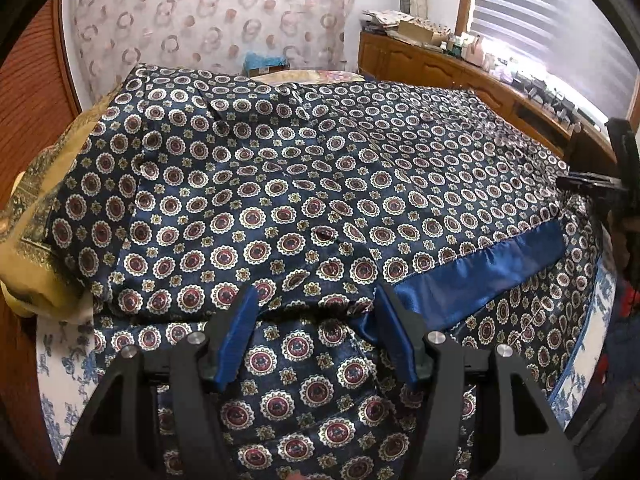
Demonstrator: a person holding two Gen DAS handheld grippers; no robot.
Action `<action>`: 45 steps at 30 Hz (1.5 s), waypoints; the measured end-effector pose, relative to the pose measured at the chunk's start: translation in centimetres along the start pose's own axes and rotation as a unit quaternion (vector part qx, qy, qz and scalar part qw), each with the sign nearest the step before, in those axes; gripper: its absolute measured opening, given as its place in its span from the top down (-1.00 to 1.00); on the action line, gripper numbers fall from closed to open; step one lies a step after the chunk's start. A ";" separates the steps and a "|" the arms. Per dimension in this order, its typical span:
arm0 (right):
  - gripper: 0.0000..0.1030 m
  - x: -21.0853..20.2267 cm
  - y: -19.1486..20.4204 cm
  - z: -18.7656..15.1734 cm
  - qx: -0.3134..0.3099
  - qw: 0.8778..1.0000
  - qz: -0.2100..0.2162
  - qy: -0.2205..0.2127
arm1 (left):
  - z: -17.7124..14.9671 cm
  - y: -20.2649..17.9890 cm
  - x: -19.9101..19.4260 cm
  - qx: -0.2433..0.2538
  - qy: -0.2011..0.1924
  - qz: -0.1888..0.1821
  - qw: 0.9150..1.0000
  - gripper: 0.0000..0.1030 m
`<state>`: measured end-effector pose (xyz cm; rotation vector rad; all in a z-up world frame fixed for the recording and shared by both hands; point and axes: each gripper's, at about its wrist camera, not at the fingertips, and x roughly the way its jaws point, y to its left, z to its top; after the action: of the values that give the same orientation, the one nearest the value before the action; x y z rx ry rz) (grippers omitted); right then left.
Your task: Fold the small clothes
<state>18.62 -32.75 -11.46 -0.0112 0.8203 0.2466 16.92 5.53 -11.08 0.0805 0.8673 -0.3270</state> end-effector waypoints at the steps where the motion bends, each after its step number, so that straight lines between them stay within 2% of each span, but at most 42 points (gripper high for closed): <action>1: -0.30 0.0 0.0 -0.1 0.001 1.000 -0.003 -0.002 | 0.0 -0.1 0.1 0.002 0.001 0.002 1.000 -0.18; 8: -0.30 0.4 0.6 -0.4 -0.018 0.999 -0.028 -0.007 | 0.1 -0.7 0.3 0.017 0.005 0.007 1.000 -0.36; 21: -0.30 0.6 1.2 -0.5 -0.029 0.999 -0.042 -0.006 | 0.1 -0.7 0.4 0.017 0.006 0.011 1.000 -0.44; 27: -0.30 0.6 1.2 -0.5 -0.031 0.999 -0.045 -0.006 | -0.6 -0.1 -0.4 -0.007 0.012 0.002 1.000 -0.44; 30: -0.30 0.6 1.1 -0.5 -0.031 0.999 -0.044 -0.006 | -0.9 1.4 -2.3 -0.045 -0.011 -0.020 0.999 -0.44; 33: -0.30 0.6 1.3 -0.5 -0.030 0.999 -0.044 -0.006 | -1.0 3.2 -5.2 -0.065 -0.051 -0.006 0.997 -0.43; 37: -0.30 0.6 1.2 -0.5 -0.031 0.999 -0.044 -0.006 | -1.0 6.7 -7.9 -0.104 -0.083 0.031 0.991 -0.23; 38: -0.30 0.6 1.2 -0.5 -0.031 0.999 -0.045 -0.006 | -1.0 7.4 -8.1 -0.111 -0.084 0.038 0.990 -0.12; 42: -0.30 0.6 1.2 -0.5 -0.030 0.999 -0.044 -0.007 | -0.8 9.7 -7.5 -0.118 -0.075 0.079 0.987 0.12; 45: -0.30 0.6 1.2 -0.5 -0.031 0.999 -0.044 -0.006 | -0.5 10.5 -6.2 -0.114 -0.064 0.090 0.987 0.23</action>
<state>18.41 -31.51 -12.13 -0.1031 0.7972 0.1885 16.10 17.09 -7.40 -0.0740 0.7578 -0.0607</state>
